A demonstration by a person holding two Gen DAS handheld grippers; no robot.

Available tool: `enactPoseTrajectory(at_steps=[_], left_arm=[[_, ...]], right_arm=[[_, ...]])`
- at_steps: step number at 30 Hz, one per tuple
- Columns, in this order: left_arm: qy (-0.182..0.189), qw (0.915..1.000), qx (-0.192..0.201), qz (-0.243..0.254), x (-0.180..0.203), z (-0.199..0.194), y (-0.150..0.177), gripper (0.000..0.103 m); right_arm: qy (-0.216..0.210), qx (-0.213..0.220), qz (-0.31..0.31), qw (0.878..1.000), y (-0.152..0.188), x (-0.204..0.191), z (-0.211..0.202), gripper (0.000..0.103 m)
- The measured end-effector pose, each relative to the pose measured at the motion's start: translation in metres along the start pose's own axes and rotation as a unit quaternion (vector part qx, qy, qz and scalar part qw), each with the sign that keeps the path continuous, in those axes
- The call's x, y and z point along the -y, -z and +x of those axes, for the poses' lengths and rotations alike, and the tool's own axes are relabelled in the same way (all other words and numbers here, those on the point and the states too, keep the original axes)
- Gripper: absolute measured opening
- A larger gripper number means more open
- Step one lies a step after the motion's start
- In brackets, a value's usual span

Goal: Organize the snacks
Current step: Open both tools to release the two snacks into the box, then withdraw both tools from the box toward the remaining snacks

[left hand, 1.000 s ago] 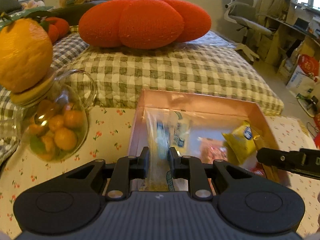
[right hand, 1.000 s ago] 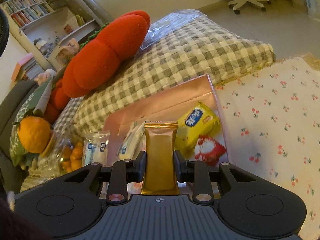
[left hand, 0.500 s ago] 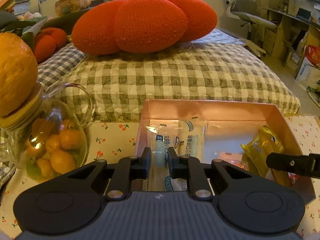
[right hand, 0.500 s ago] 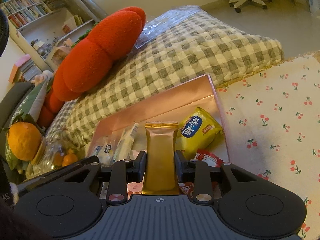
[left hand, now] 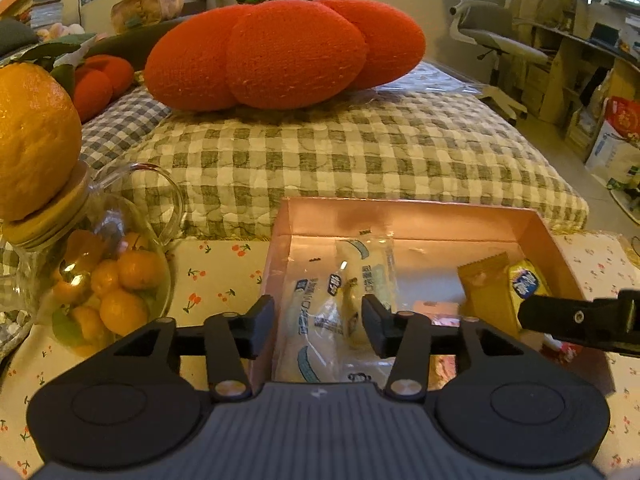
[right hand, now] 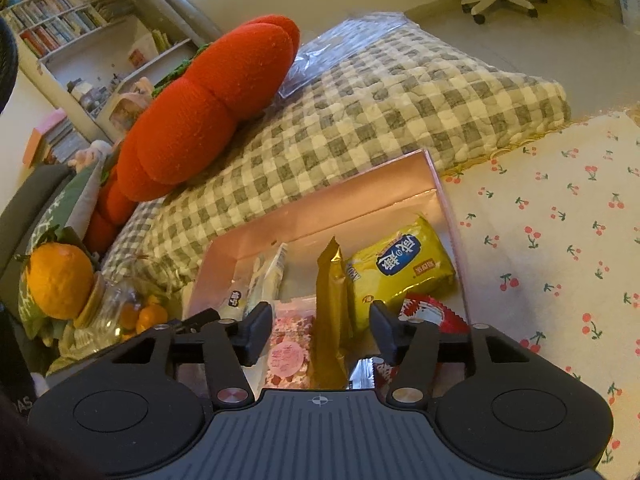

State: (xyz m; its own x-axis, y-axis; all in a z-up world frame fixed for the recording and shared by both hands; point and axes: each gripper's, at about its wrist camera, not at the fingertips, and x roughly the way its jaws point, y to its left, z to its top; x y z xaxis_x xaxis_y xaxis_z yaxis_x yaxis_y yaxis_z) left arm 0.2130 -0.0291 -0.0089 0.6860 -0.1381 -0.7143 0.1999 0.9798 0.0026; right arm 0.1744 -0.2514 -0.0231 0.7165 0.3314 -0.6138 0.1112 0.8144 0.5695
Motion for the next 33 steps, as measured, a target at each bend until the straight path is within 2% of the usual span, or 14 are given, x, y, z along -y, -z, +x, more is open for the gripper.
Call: enactPoseTrajectory(at_steps=[5,8,14,24,33], left_arm=[[0.008,1.0,-0.001,0.0,0.003,-0.012,0.004,0.051],[0.012,0.9999,-0.005,0.001,0.005,-0.02,0.007,0.054],[0.022,0.9997,-0.01,-0.01,0.004,-0.041,0.018,0.066],[0.027,0.9992,-0.025,-0.012,0.002,-0.071,0.046,0.084],[0.025,0.999,-0.032,-0.02,-0.008,-0.094,0.073,0.098]], right_arm=[[0.004,0.005,-0.004,1.0,-0.001,-0.005,-0.016,0.068],[0.006,0.008,-0.01,1.0,0.0,-0.009,-0.029,0.07],[0.012,0.013,-0.028,0.999,0.007,-0.02,-0.052,0.08],[0.019,0.009,-0.047,0.999,0.032,-0.03,-0.082,0.088],[0.038,-0.003,-0.085,0.996,0.062,-0.035,-0.091,0.094]])
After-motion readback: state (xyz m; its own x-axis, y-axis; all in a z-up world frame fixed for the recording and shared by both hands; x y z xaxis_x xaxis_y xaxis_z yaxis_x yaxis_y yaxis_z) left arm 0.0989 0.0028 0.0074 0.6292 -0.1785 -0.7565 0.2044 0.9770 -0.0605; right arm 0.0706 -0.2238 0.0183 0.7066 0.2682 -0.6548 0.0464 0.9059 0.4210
